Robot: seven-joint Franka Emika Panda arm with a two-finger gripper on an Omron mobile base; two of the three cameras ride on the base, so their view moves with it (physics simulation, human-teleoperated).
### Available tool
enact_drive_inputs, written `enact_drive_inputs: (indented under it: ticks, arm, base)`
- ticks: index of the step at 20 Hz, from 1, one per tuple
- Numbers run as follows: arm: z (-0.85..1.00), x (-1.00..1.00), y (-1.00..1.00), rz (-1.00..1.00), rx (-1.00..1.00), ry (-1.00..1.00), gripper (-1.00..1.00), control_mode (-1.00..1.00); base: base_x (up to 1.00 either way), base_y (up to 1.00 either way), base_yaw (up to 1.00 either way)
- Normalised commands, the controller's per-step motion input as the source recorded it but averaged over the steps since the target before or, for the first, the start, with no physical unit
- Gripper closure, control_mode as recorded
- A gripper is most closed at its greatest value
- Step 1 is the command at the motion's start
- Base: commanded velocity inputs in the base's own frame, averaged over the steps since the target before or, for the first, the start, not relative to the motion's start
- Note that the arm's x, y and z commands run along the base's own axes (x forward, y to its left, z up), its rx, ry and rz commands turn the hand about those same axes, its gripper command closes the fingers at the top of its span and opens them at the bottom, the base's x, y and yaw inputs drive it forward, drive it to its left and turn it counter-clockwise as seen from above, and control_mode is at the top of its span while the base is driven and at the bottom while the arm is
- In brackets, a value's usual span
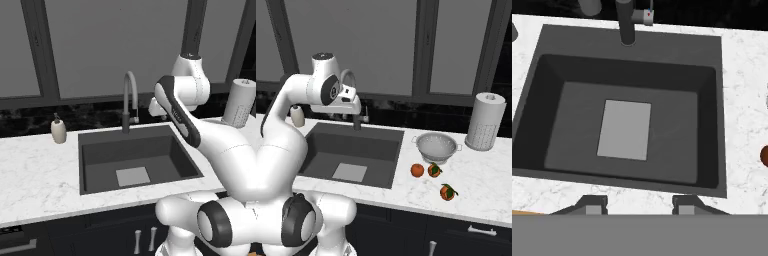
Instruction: Put the colander in the sink, put the orange, orange, orange in the colander, and turn on the sink faucet and pour water over the colander.
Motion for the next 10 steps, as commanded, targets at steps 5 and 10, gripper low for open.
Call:
enact_drive_inputs:
  ticks: [5, 10]
  arm:
    - [-0.04, -0.17, -0.5, 0.0, 0.0, 0.0, -1.0, -1.0]
    - [0.0, -0.14, -0.94, 0.0, 0.0, 0.0, -1.0, -1.0]
  base:
    - [0.0, 0.0, 0.0]
    - [0.0, 0.0, 0.0]
